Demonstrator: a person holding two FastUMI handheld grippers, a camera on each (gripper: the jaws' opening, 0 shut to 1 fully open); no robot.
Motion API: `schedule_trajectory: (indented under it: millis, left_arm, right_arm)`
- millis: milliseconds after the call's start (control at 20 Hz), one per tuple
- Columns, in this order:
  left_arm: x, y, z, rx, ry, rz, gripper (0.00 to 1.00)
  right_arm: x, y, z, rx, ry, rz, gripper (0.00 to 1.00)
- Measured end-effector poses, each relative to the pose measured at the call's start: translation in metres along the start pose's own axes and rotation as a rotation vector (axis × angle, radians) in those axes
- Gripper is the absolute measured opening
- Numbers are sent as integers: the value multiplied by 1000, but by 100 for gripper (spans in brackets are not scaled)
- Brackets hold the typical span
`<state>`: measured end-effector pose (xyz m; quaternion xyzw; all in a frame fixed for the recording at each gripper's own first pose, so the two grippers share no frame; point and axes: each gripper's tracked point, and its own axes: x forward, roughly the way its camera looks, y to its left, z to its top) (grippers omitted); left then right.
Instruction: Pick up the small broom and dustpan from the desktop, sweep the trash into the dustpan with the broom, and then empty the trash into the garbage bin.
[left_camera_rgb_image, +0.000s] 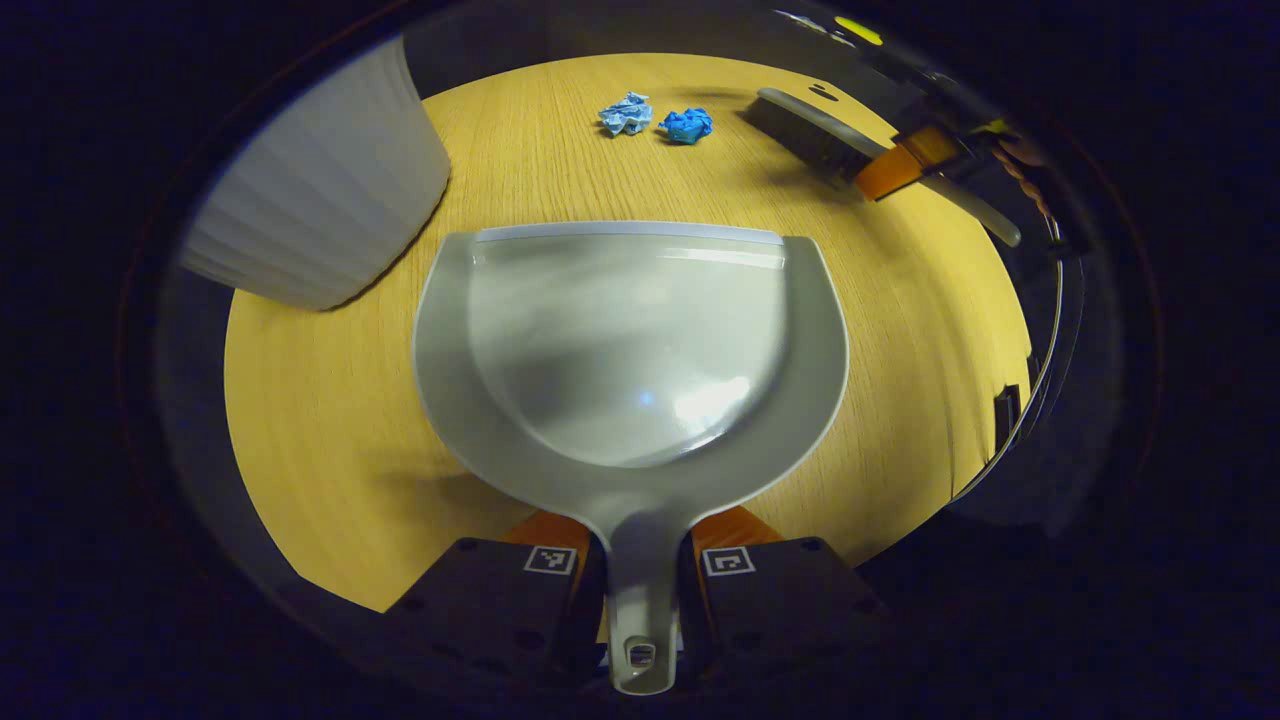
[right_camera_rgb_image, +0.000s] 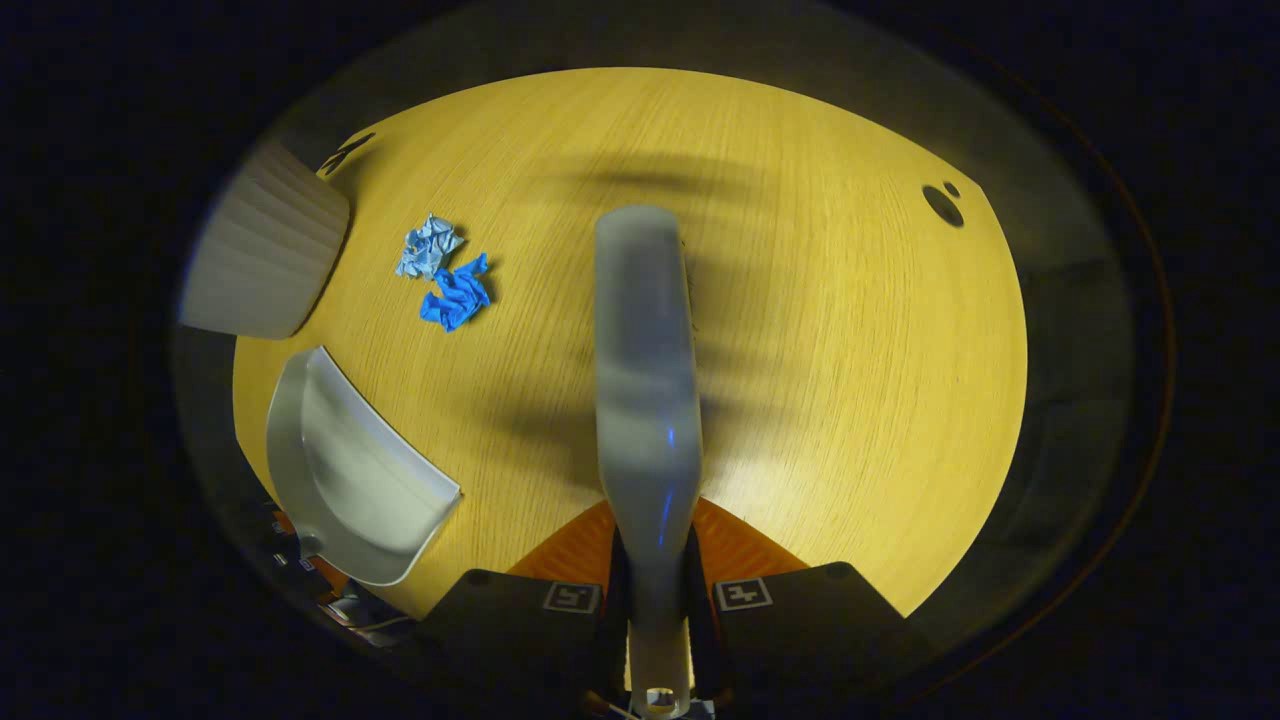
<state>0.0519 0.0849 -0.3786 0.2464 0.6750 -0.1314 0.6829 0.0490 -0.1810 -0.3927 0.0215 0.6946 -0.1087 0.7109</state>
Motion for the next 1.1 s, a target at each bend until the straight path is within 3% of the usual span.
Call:
schedule_trajectory:
  millis: [200, 250, 350, 400, 450, 500, 650, 700, 800, 1000, 1100]
  left_arm:
    - [1, 11, 11, 13, 30, 2, 30]
    - [2, 13, 15, 19, 38, 3, 30]
    - [3, 15, 20, 23, 51, -3, 30]
    - [3, 17, 22, 27, 58, -3, 31]
    - [3, 18, 23, 34, 65, -1, 30]
    - [2, 19, 25, 44, 65, 1, 31]
    - [3, 22, 30, 70, 74, 13, 31]
    - [3, 22, 31, 78, 74, 15, 31]
    - [4, 23, 33, 93, 63, 12, 30]
    - [7, 22, 34, 173, 2, -16, 29]
    - [9, 19, 30, 202, -21, -33, 30]
  right_arm:
    - [-2, 6, 67, -131, -62, -4, 28]
    - [-1, 5, 82, -174, -76, -14, 39]
    - [0, 4, 106, -267, -86, -43, 17]
    - [4, 4, 116, -301, -84, -53, 39]
    - [6, 4, 122, -336, -84, -66, 28]
    - [13, 3, 124, -380, -85, -87, 39]
    - [19, 19, 120, -488, -66, -76, 39]
    - [21, 26, 114, -525, -58, -61, 28]
    - [18, 44, 93, -582, -14, 11, 28]
    - [4, 84, 36, -660, 57, 238, 28]
    - [-3, 91, 18, -682, 41, 295, 28]
